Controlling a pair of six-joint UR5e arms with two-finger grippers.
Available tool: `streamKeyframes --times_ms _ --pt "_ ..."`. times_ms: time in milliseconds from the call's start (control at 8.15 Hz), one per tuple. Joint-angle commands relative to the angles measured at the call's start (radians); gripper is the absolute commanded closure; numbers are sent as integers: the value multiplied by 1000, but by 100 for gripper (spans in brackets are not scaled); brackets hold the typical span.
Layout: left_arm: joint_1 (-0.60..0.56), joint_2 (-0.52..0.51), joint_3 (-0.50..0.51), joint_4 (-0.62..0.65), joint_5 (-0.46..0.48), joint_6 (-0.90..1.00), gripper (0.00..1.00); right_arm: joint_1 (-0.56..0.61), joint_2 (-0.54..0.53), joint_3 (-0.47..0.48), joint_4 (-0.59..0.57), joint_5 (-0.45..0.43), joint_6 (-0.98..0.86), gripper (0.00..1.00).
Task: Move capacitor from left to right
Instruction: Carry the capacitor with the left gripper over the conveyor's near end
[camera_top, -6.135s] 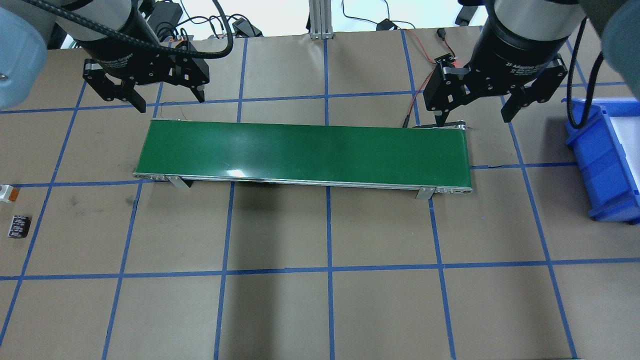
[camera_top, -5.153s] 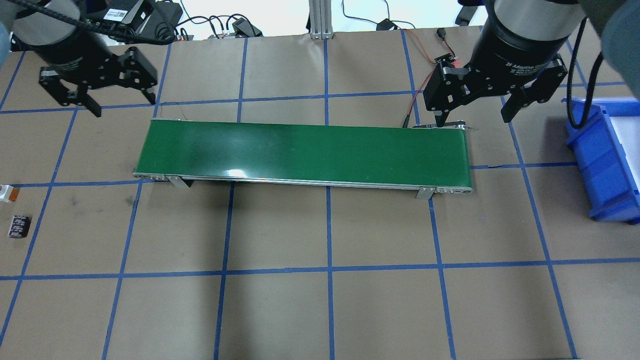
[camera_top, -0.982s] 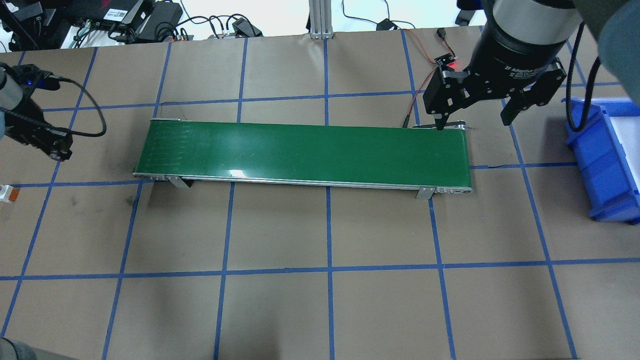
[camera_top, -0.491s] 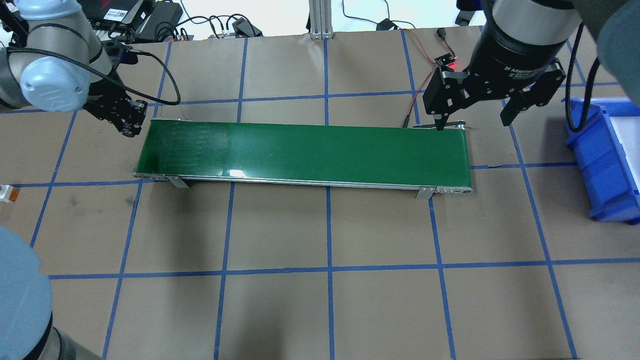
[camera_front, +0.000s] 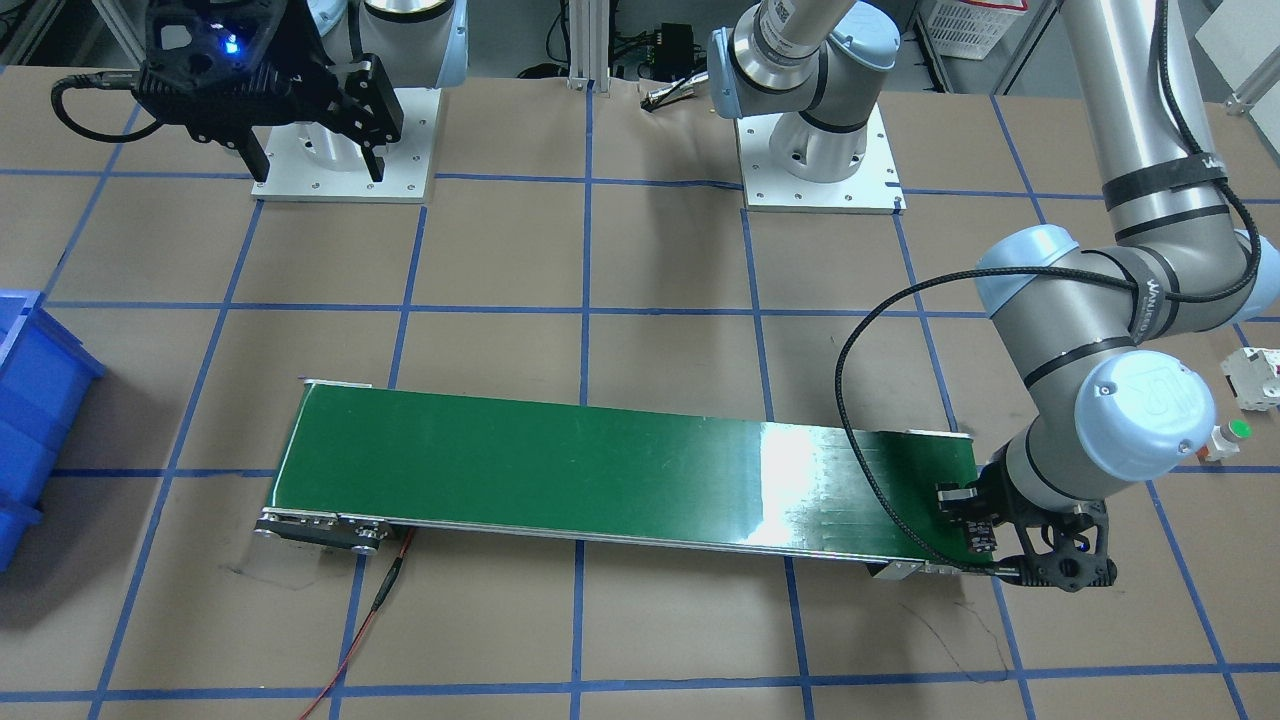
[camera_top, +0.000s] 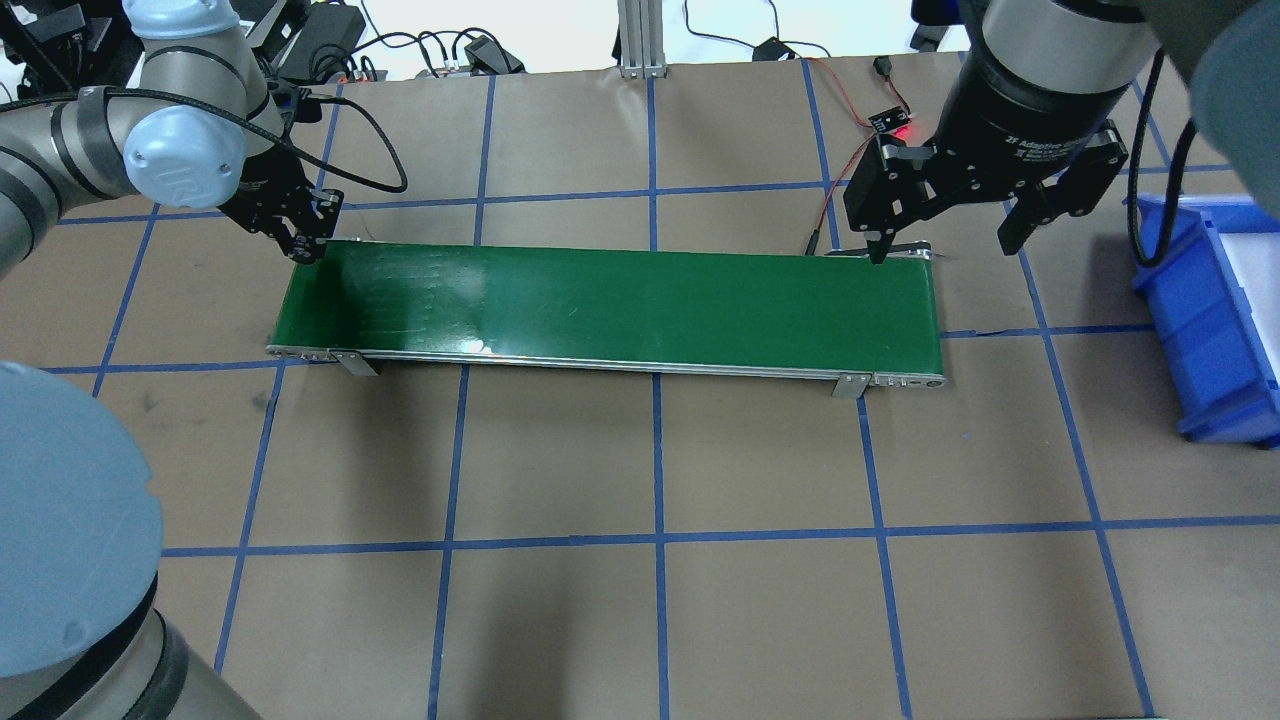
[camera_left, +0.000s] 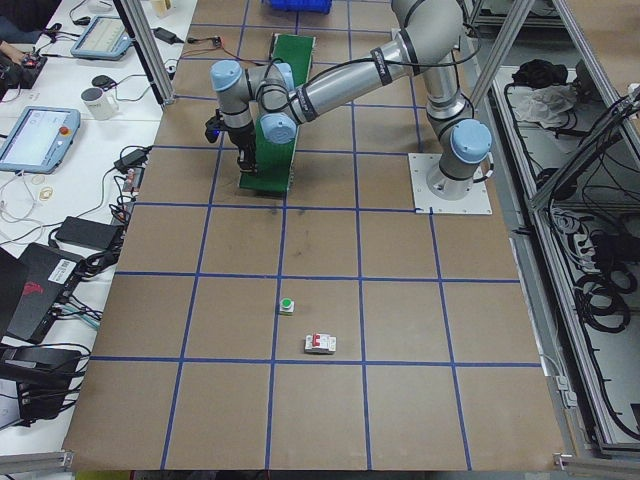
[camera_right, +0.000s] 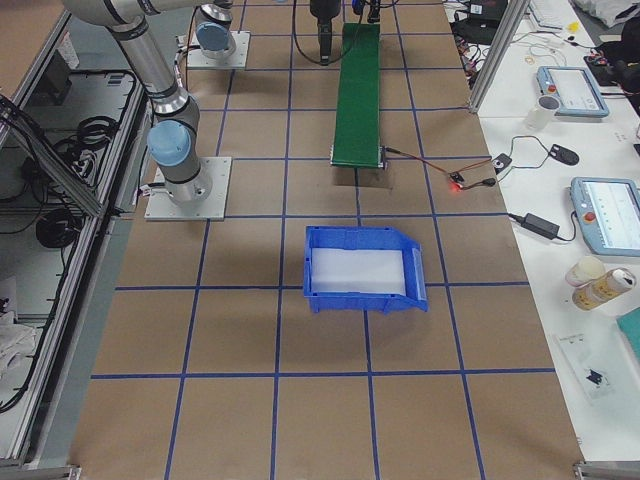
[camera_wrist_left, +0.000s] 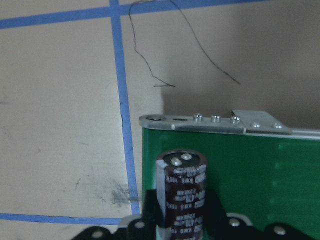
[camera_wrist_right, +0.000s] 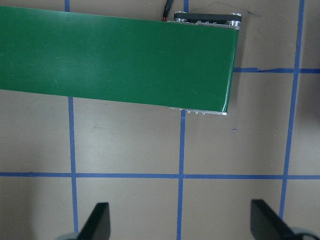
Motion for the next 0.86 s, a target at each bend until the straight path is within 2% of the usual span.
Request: streamKeyframes --times_ms 0,736 --pt "-15 3 2 -4 -7 -62 100 0 1 4 0 1 -2 0" --pt "-35 53 -104 1 -7 -56 100 0 1 4 -2 4 0 0"
